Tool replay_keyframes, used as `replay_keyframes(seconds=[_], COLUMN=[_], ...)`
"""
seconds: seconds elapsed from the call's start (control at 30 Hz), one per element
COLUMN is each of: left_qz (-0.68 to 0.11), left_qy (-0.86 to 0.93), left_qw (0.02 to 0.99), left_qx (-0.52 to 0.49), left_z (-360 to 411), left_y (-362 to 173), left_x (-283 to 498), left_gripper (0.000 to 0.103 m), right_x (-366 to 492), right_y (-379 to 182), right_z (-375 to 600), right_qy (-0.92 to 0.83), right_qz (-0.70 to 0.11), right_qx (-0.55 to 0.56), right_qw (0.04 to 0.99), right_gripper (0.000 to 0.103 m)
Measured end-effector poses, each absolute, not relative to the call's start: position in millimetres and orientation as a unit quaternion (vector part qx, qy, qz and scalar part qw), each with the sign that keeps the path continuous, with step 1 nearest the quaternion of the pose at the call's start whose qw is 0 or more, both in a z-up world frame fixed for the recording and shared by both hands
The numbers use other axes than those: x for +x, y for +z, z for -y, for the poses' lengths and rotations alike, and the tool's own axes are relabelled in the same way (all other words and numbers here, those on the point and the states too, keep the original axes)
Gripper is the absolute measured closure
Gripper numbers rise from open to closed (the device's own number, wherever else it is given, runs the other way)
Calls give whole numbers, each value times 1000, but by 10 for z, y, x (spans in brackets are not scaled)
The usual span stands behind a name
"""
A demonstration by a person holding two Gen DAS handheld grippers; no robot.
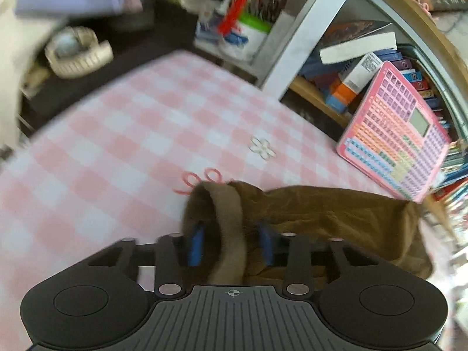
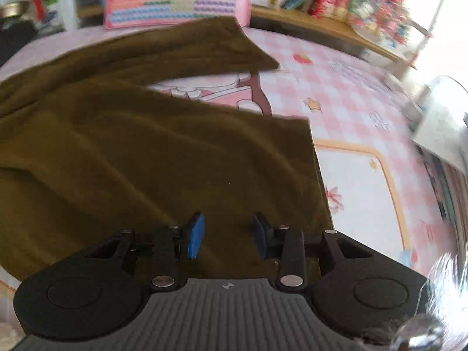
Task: Fold clothes
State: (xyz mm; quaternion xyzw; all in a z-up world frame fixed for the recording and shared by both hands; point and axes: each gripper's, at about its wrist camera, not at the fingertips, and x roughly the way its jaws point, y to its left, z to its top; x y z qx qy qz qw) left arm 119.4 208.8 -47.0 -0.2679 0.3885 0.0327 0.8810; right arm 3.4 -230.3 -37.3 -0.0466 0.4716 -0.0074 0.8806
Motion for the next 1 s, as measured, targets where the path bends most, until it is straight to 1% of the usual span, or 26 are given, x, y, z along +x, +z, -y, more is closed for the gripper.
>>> replay_keyframes(seconds=[0.03,0.17,0.2,0.23,0.3,0.33,0.4,0.47,0.53,0.67,0.87,1.0], left_qz=[-385,-286,-283,-300,-360,-384,-378,-371,-360,-358,-387,-407], left_qy=[22,6,15,24,19,17,13,14,4,-17,-47,-58], left_qw=[879,895,893,888,872,865,869,867,870,875,875,872], left_qx=[-281,-341,-350,-348,-331,-323,-320,-332,-337,-327,-287,-266], left_z=[-2118,-2315,-2382,-2438,-2486,-2485,-2495,-2531,-2573,-2589,-2438,-2256], left_y=[-467,-193,-197,-268,-488,-578,-612,-588,-544,-502,-519,-571], left_x=[1208,1006,1002,1054,1228,1295,1286,1221,1125,816,353,188], left_gripper=[100,101,101,100,100,98,91,75,69,69,69,69], right_x=[1,-57,-60,-57,-48,-45,-38,-26,-20,-14,-31,-35], right_y=[-389,-406,-407,-410,-409,-410,-411,-409,-406,-409,-423,-431], right_z=[2271,2172,2152,2143,2112,2101,2079,2080,2070,2056,2053,2047], right_qy=[-21,-46,-50,-54,-62,-64,-68,-71,-72,-75,-80,-83], right_qz=[-472,-476,-477,-479,-482,-483,-484,-486,-487,-486,-475,-469], right_qx=[-43,-49,-52,-50,-50,-53,-59,-59,-61,-63,-55,-52], right_qw=[880,877,876,875,873,872,870,869,868,868,875,878], right_gripper=[68,68,68,68,68,68,68,68,68,68,68,68])
